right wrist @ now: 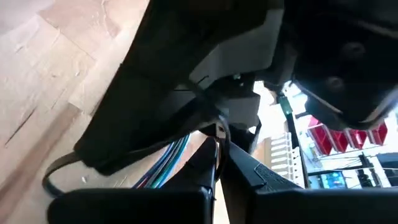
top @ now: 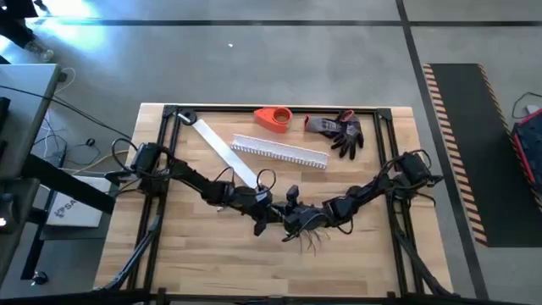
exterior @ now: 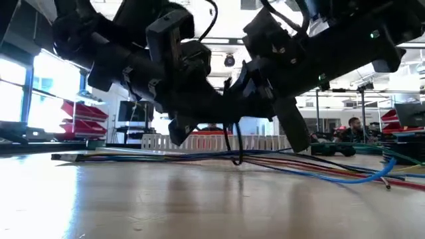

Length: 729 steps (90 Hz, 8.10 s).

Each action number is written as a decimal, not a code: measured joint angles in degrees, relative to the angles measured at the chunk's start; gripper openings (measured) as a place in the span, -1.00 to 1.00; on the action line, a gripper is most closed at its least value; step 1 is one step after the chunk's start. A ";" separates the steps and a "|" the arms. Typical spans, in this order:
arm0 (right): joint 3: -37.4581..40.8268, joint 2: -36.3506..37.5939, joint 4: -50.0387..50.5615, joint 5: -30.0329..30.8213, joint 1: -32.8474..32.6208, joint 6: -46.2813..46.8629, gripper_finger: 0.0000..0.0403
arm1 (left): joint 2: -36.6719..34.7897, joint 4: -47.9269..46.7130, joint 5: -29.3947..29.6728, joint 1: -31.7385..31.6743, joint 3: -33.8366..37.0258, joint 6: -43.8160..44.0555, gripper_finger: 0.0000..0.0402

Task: Ziptie cables
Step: Wrap the cable wires with the black zip tie

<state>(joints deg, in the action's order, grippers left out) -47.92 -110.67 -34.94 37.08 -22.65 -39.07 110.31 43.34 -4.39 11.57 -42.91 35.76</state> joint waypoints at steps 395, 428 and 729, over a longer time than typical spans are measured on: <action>10.54 6.21 -7.61 -16.74 6.52 1.99 -1.00 | -2.42 3.03 -8.57 0.30 0.21 0.49 -1.00; 10.58 6.19 -6.84 -19.04 7.30 0.68 -1.00 | -2.42 3.03 -7.78 0.87 0.21 0.03 -1.00; 3.90 6.73 4.72 -31.65 7.80 9.01 -0.83 | 1.47 5.85 -10.33 0.55 0.17 3.98 -1.00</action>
<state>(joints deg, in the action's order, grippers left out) -44.03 -103.94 -30.22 5.43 -14.85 -30.06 111.79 49.19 -14.72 12.12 -42.74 39.74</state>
